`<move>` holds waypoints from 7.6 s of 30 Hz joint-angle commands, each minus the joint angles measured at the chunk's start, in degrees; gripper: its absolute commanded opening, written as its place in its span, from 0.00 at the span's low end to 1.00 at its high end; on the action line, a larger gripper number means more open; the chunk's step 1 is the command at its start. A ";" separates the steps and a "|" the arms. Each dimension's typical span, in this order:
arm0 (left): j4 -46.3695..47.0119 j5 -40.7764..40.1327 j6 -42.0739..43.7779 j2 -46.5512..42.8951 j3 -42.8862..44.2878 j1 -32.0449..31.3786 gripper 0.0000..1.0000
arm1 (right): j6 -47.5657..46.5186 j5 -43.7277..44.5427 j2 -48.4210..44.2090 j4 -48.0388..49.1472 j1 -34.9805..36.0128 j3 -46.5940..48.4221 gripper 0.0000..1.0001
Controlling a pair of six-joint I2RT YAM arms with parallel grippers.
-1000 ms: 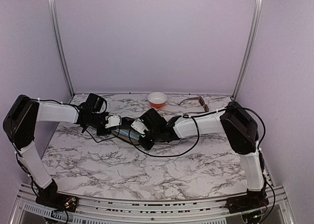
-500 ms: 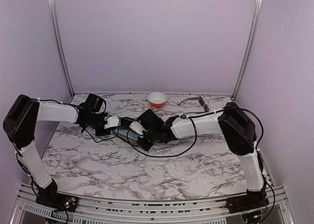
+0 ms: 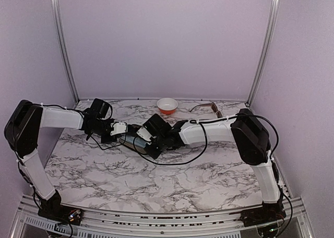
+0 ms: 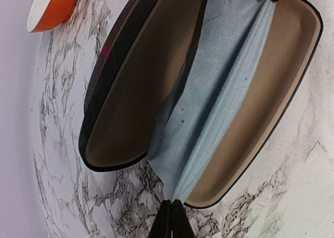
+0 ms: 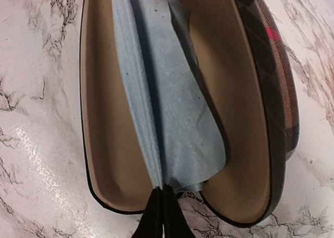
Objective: Organize the sunglasses
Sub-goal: Place the folded cleaning cloth in the sunglasses case, then adjust the folded cleaning cloth with the sunglasses case.
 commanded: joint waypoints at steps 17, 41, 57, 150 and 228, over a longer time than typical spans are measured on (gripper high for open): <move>1.42 -3.27 0.36 2.77 1.79 -2.25 0.10 | -4.42 -12.74 -5.65 7.55 8.48 4.50 0.11; 17.61 -6.27 -35.88 -18.39 -5.38 -1.55 0.98 | 0.26 -8.95 -19.44 14.53 -4.60 -15.33 0.37; 11.90 -5.60 -70.41 -22.99 -8.43 -6.30 0.94 | 2.53 -21.46 -7.75 13.42 -8.14 -6.65 0.37; -7.07 -25.14 -73.58 14.96 7.84 -17.36 0.00 | 10.38 -14.38 -24.42 19.51 -10.73 -27.95 0.39; -12.86 -14.34 -78.85 15.71 19.03 -19.12 0.32 | 13.22 -7.75 -9.61 23.51 -4.70 -24.99 0.37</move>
